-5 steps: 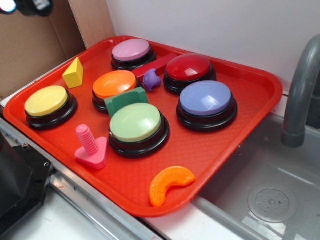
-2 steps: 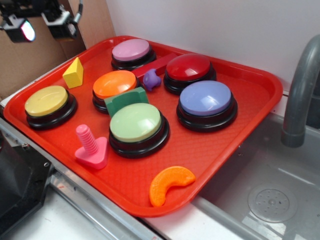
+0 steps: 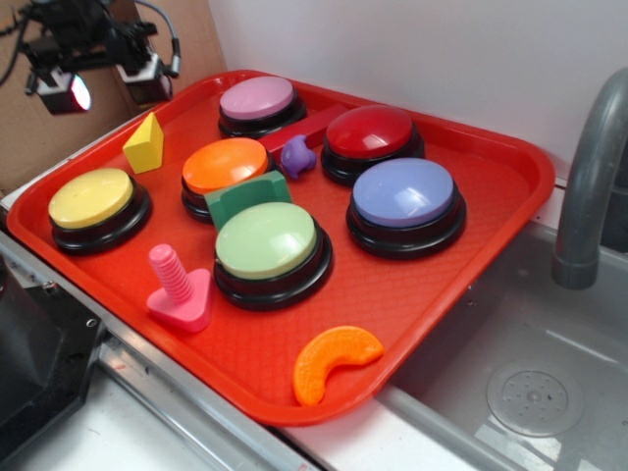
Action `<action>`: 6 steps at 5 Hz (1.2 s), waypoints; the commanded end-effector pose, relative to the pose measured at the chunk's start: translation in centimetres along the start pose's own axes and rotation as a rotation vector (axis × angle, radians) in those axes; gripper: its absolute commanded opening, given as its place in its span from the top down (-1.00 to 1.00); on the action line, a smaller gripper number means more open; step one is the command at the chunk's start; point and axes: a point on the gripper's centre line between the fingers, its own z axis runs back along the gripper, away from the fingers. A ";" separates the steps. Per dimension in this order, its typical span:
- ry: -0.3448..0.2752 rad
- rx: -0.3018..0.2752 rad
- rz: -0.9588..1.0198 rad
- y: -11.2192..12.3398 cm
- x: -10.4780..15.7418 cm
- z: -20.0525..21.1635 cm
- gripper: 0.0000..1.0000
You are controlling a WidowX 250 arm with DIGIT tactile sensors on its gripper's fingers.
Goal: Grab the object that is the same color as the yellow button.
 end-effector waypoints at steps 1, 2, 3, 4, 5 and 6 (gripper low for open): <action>-0.002 -0.051 0.078 1.1 1.3 -3.3 -1.00; 0.071 -0.081 0.097 0.6 0.6 -6.1 -1.00; 0.067 -0.089 0.089 0.5 0.2 -6.9 1.00; 0.079 -0.075 0.070 0.6 0.3 -6.4 1.00; 0.064 -0.071 0.054 0.5 0.6 -5.4 1.00; 0.011 -0.063 -0.028 -0.3 0.9 -3.1 1.00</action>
